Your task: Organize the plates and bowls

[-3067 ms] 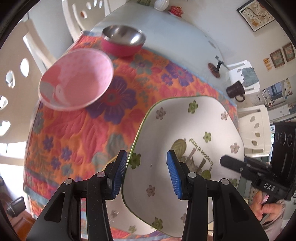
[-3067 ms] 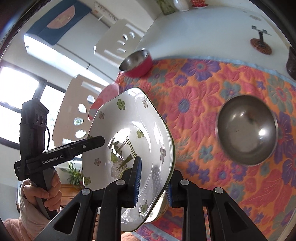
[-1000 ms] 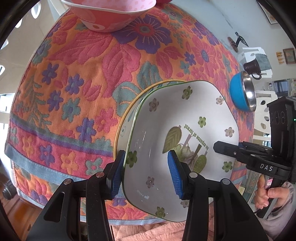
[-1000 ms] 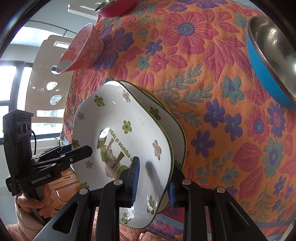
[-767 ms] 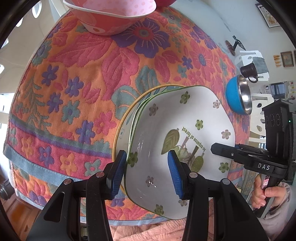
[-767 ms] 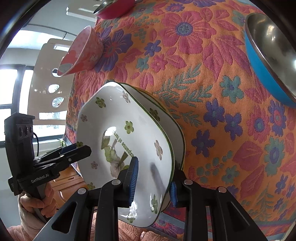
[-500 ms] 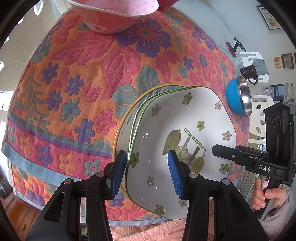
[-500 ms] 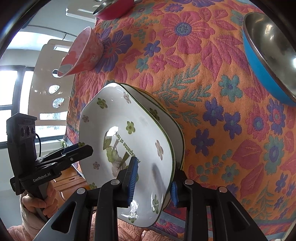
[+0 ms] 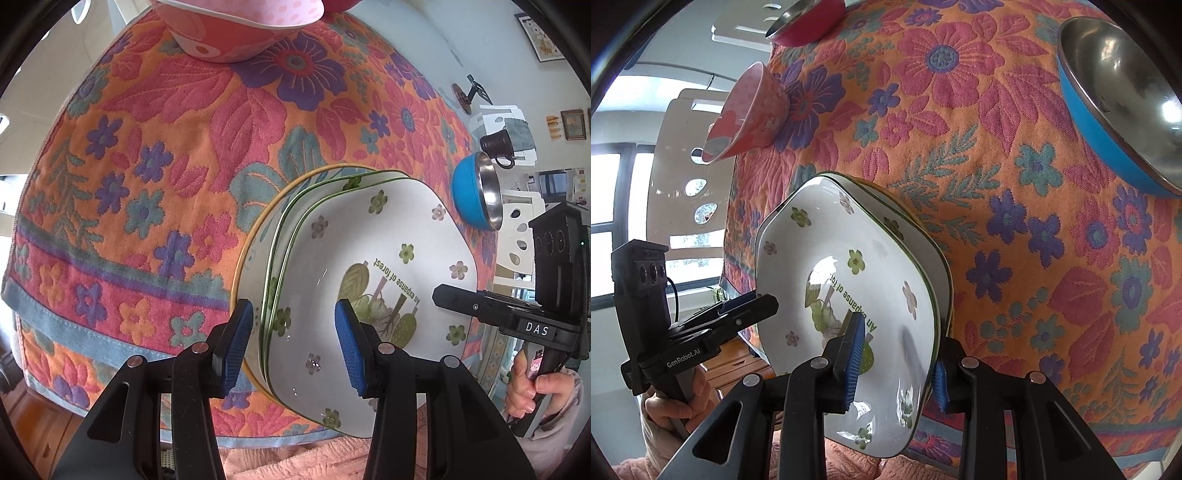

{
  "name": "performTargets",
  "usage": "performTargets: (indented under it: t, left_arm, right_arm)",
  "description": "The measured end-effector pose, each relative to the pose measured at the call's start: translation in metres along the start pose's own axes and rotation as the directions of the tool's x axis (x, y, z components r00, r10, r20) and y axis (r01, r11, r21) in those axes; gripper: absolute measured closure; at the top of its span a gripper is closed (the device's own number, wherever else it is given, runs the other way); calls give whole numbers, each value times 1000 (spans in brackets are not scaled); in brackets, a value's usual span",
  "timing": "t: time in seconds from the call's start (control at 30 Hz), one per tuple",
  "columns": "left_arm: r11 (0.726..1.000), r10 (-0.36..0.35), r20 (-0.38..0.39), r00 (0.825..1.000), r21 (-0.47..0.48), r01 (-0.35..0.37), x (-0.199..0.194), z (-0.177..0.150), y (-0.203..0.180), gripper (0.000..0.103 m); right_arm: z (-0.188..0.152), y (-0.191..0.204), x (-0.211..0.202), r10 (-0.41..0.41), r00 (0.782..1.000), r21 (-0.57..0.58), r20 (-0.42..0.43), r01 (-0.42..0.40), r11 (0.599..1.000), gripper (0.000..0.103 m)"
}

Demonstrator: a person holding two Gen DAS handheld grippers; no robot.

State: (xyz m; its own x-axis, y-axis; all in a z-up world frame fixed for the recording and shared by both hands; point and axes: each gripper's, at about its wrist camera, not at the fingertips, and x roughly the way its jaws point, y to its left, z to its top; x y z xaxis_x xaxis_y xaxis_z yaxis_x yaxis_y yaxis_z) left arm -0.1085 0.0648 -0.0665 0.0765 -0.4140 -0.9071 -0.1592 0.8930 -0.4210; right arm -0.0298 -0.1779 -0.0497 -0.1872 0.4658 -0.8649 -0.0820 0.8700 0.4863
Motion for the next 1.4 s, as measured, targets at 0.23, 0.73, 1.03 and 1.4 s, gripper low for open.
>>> performTargets:
  t: [0.23, 0.73, 1.03, 1.4]
  left_arm:
    - [1000, -5, 9, 1000, 1, 5, -4, 0, 1, 61]
    - [1000, 6, -1, 1000, 15, -6, -8, 4, -1, 59]
    - [999, 23, 1, 1000, 39, -23, -14, 8, -4, 58]
    - [996, 81, -18, 997, 45, -80, -25, 17, 0, 58]
  right_arm:
    - [-1, -1, -5, 0, 1000, 19, 20, 0, 1000, 71]
    - [-5, -4, -15, -22, 999, 39, 47, 20, 999, 70]
    - [-10, -7, -24, -68, 995, 57, 71, 64, 996, 68]
    - [-14, 0, -27, -68, 993, 89, 95, 59, 994, 68]
